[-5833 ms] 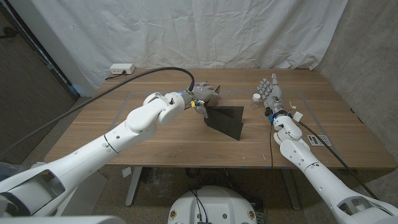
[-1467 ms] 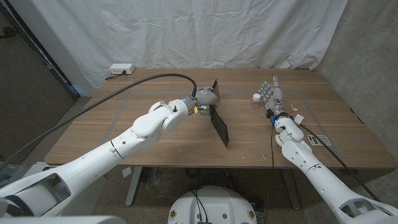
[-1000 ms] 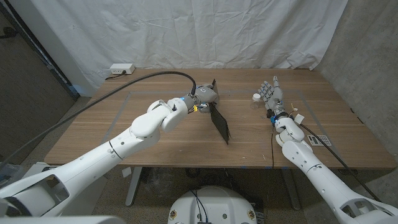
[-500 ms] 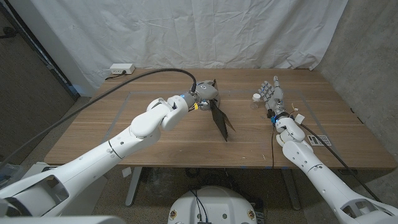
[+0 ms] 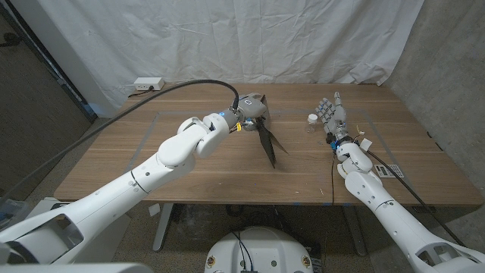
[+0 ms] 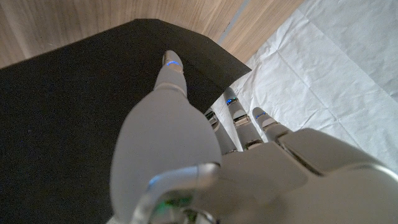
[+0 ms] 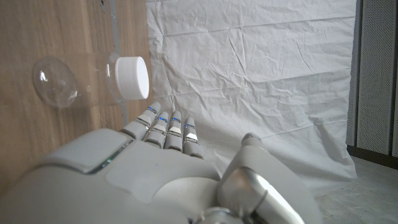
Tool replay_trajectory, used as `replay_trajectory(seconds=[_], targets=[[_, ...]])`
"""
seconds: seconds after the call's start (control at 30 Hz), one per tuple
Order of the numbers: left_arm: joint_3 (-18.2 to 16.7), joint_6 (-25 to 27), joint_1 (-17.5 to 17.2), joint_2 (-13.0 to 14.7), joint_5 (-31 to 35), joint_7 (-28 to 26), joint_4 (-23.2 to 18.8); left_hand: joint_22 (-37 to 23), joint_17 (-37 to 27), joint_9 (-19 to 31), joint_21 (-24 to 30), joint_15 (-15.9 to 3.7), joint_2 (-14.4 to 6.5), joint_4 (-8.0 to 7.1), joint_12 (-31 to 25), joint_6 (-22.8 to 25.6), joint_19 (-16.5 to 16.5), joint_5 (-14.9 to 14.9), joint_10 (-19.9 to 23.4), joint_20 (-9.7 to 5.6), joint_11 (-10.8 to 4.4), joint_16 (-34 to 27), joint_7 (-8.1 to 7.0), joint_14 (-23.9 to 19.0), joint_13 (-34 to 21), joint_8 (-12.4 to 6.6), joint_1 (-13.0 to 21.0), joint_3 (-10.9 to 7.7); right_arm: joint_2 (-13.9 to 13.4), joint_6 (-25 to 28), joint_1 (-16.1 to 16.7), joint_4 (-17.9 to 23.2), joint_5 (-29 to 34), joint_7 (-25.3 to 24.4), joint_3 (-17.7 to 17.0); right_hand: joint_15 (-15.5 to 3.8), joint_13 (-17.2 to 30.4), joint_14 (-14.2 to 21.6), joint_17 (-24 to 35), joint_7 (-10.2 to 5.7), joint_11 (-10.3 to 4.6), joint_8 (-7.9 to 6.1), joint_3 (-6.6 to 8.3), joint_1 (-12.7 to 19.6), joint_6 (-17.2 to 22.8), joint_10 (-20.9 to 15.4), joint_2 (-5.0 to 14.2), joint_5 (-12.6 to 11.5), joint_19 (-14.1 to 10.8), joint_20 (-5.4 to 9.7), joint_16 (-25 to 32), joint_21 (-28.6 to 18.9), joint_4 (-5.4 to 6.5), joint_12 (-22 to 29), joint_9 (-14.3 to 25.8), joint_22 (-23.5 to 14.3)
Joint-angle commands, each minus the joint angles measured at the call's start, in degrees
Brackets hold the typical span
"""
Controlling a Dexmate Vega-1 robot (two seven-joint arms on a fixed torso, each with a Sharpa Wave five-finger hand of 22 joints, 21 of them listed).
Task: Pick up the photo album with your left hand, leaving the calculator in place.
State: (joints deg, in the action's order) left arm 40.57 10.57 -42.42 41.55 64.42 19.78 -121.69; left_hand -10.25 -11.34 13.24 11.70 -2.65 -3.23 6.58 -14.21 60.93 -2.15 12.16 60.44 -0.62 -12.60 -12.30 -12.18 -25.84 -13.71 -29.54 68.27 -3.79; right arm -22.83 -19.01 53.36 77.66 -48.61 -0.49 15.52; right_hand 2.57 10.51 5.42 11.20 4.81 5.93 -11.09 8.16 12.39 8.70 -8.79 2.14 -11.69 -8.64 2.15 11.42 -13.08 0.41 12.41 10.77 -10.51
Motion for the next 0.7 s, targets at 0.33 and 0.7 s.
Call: replay_trajectory(seconds=[0.33, 0.7], targets=[[-1.19, -0.02, 0.03, 0.1, 1.77, 0.02, -2.12, -0.18, -0.34, -0.12, 0.12, -8.86, -0.56, 0.25, -0.32, 0.5, -0.4, 0.01, 0.92, -0.25, 0.04, -0.44, 0.01, -0.92, -0.3, -0.67, 0.3, 0.29, -0.03, 0.15, -0.26, 0.18, 0.22, -0.38, 0.06, 0.31, 0.28, 0.1, 0.17, -0.04, 0.31, -0.32, -0.21, -0.1, 0.11, -0.08, -0.19, 0.08, -0.53, 1.16, -0.18, 0.11, -0.22, -0.11, 0.17, -0.21], [-2.09, -0.66, 0.1, 0.07, 2.28, 0.2, -3.33, -0.18, -0.42, -0.2, 0.11, -8.89, -0.6, 0.24, -0.21, 0.48, -0.42, -0.01, 1.0, -0.26, 0.04, -0.4, -0.01, -0.98, -0.42, -0.78, 0.43, 0.3, 0.12, -0.11, -0.09, 0.42, 0.34, -0.55, 0.12, 0.34, 0.28, 0.15, 0.17, 0.0, 0.34, -0.31, -0.25, -0.12, 0.08, -0.11, -0.17, 0.08, -0.55, 1.16, -0.16, 0.18, -0.26, -0.1, 0.17, -0.21]])
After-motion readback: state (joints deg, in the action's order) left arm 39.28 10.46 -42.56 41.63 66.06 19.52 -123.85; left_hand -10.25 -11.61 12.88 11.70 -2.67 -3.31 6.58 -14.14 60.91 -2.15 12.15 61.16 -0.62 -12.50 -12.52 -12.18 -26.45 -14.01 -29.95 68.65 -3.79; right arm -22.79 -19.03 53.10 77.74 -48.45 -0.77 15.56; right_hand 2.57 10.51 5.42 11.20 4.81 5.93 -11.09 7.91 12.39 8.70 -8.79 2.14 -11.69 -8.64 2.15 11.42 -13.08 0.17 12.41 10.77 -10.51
